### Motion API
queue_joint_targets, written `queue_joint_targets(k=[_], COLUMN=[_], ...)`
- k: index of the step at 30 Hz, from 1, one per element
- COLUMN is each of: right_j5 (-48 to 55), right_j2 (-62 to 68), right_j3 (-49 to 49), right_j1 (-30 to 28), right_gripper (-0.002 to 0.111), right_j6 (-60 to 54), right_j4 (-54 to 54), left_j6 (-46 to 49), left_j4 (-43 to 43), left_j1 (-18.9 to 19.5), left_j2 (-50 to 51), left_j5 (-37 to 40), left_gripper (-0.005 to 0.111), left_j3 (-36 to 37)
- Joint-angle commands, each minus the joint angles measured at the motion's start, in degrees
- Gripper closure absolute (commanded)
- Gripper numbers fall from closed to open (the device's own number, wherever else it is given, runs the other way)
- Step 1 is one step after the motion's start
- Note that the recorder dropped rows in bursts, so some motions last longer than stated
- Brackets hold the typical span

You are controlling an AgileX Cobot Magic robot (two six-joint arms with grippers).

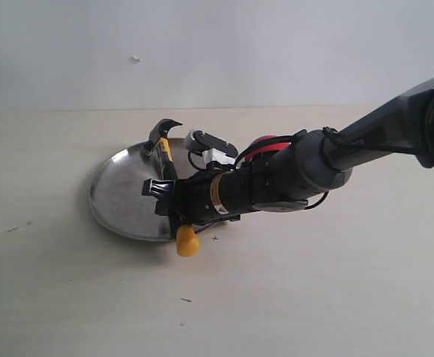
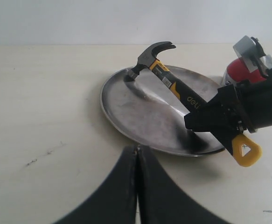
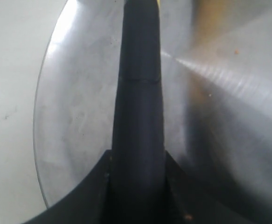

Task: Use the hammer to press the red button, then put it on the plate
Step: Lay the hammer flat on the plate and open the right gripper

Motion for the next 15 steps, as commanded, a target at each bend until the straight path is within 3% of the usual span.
queue_joint_targets(k=[1,12,15], right_j5=[-1.15,2.10,4.55], right_j2=[-0.71,-0.85,-0.99], right_j3=[-0.86,-0.86,-0.86], right_j1=[-0.06,-0.06,-0.06], right_gripper=[0.098,0.064,0.060], right_j6=[-1.96,-1.96,-1.96], right_j4=[-0.26,-0.14,-0.14], left_j6=[-0.18,-0.18,-0.18], left_j4=[-0.45,-0.45,-0.45], left_j1=[0.17,0.17,0.17], left_j2=[-0.28,-0.28,-0.28], left_j5=[-0.27,-0.27,-0.27], left_gripper=[0.107,0.107,0.107], left_j3=[0.19,0.19,0.19])
